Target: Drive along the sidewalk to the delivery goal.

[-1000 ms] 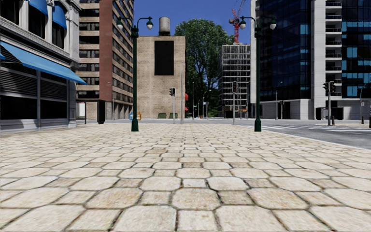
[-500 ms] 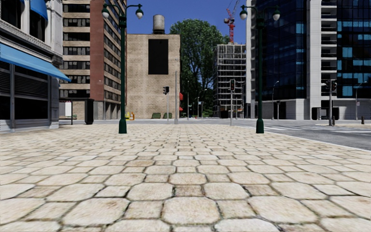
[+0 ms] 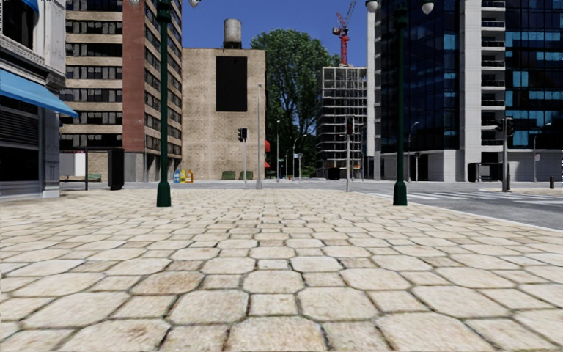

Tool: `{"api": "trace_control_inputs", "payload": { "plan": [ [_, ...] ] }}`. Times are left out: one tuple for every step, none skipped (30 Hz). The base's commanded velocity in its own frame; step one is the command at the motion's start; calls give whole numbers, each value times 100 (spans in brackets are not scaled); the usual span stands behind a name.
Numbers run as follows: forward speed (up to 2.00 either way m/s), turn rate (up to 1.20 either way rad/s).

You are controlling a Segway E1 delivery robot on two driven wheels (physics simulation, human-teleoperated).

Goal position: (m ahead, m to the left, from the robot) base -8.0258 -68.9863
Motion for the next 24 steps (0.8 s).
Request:
{"api": "trace_control_inputs", "payload": {
  "plan": [
    [200, -20],
    [200, -20],
    [200, -20],
    [200, -20],
    [200, -20],
    [200, -20],
    [200, -20],
    [200, -20],
    [200, -20],
    [200, -20],
    [200, -20],
    [200, -13],
    [200, -3],
    [200, 0],
    [200, 0],
    [200, 0],
    [200, 0],
    [200, 0],
    [200, 0],
    [200, 0],
    [200, 0],
    [200, 0],
    [200, 0],
    [200, 0]
  ]
}}
